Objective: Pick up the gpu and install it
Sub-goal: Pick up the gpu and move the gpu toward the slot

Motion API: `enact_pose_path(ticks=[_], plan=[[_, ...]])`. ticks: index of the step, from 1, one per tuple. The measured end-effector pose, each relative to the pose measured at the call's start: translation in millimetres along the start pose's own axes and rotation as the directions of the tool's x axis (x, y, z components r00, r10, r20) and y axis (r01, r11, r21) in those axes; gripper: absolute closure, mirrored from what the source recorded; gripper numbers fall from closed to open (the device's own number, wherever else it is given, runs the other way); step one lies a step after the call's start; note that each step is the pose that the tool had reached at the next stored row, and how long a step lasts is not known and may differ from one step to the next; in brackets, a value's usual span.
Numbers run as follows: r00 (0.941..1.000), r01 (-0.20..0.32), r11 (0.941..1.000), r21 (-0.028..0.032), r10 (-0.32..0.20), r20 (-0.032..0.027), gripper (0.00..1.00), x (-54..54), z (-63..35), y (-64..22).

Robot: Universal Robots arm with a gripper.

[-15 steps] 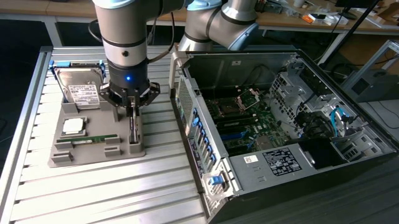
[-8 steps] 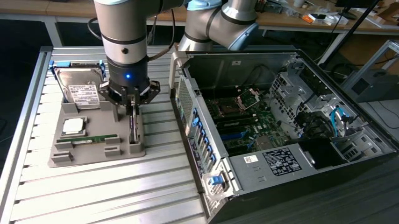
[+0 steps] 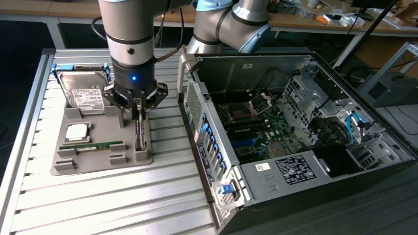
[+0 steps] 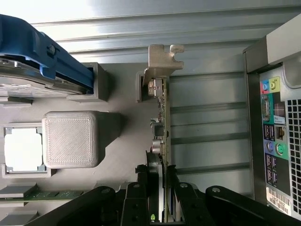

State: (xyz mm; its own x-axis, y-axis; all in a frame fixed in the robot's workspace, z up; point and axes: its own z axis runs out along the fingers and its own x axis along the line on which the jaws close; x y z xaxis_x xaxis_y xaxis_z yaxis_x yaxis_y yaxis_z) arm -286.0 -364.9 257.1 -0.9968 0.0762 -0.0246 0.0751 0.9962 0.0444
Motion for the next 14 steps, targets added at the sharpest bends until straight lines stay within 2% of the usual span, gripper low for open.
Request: enact_pose_path(ticks=[14], plan=[[1.0, 0.0, 1.0, 0.0001, 0.0, -0.0002, 0.73, -0.2, -7.7, 0.3]])
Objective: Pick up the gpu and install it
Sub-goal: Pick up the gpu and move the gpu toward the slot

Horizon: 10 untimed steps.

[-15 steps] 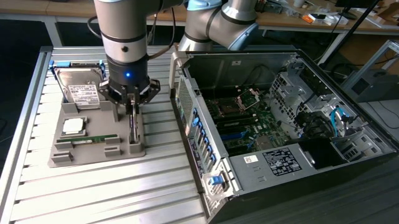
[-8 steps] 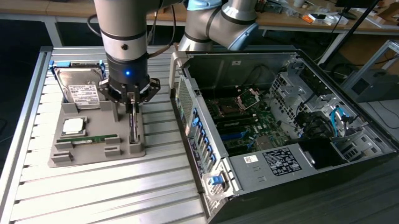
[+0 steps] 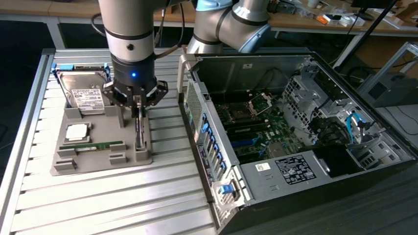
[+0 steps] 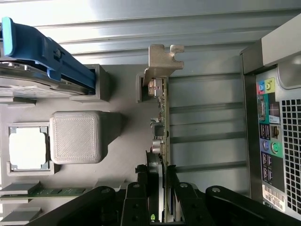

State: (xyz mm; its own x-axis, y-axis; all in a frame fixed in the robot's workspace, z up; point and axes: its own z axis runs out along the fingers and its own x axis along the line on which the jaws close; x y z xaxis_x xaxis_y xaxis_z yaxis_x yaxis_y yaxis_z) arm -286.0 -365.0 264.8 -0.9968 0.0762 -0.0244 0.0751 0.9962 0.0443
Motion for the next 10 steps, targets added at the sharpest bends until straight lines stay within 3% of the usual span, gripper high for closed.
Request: enact_pose_path(ticks=[10], plan=[[1.0, 0.0, 1.0, 0.0, 0.0, 0.0001, 0.73, -0.2, -8.0, 0.4]])
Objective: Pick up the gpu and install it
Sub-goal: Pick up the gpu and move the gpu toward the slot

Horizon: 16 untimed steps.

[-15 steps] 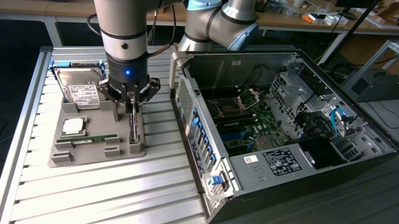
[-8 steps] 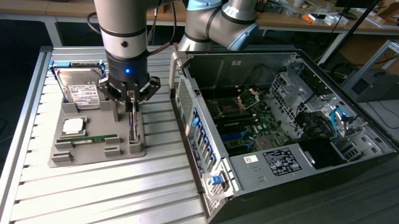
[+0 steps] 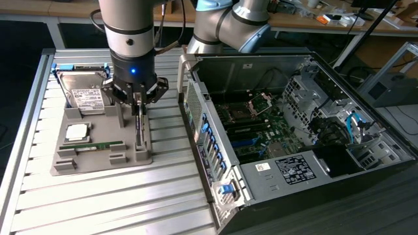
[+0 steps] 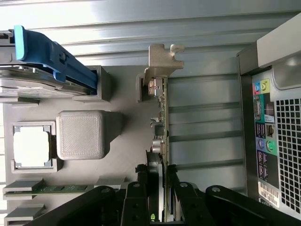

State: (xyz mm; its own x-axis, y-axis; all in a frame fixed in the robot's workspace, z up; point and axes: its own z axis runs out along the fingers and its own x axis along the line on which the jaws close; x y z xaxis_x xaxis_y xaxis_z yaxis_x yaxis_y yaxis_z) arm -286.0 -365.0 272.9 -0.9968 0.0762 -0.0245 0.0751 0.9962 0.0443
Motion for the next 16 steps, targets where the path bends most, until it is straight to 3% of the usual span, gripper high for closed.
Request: enact_pose_path(ticks=[16], plan=[[1.0, 0.0, 1.0, 0.0001, 0.0, 0.0, 0.73, -0.3, -13.8, 0.6]])
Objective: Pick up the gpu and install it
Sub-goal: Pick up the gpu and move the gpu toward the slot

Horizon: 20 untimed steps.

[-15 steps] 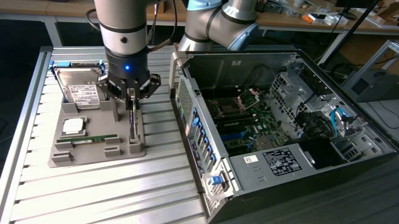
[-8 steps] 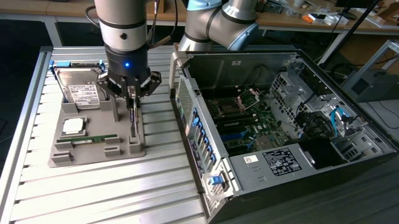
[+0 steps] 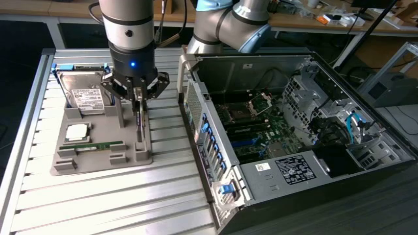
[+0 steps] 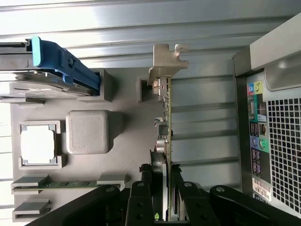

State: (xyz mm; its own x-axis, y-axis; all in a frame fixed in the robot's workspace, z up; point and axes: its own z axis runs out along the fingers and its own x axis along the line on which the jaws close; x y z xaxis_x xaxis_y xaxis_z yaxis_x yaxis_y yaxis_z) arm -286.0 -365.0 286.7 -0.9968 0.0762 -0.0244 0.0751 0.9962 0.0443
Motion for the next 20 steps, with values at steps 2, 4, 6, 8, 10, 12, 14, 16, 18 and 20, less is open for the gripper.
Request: enact_pose_path(ticks=[2, 4, 6, 8, 10, 12, 14, 16, 18, 20], plan=[[1.0, 0.0, 1.0, 0.0, 0.0, 0.0, 0.73, 0.0, -1.4, 0.1], [1.0, 0.0, 1.0, 0.0, 0.0, 0.0001, 0.73, -0.1, -2.6, 0.1], [1.0, 0.0, 1.0, 0.0, 0.0, 0.0, 0.73, -0.1, -4.0, 0.2], [1.0, 0.0, 1.0, -0.0001, 0.0, 0.0001, 0.73, -0.1, -5.2, 0.2], [1.0, 0.0, 1.0, 0.0, 0.0, 0.0, 0.73, -0.2, -6.9, 0.3], [1.0, 0.0, 1.0, -0.0001, 0.0, 0.0001, 0.73, -0.2, -8.8, 0.4], [1.0, 0.0, 1.0, 0.0, 0.0, 0.0, 0.73, -0.3, -10.8, 0.5], [1.0, 0.0, 1.0, 0.0, 0.0, 0.0, 0.73, -0.3, -12.5, 0.6], [1.0, 0.0, 1.0, -0.0001, 0.0, 0.0001, 0.73, -0.3, -13.9, 0.6], [1.0, 0.0, 1.0, 0.0, 0.0, 0.0, 0.73, -0.4, -15.3, 0.7]])
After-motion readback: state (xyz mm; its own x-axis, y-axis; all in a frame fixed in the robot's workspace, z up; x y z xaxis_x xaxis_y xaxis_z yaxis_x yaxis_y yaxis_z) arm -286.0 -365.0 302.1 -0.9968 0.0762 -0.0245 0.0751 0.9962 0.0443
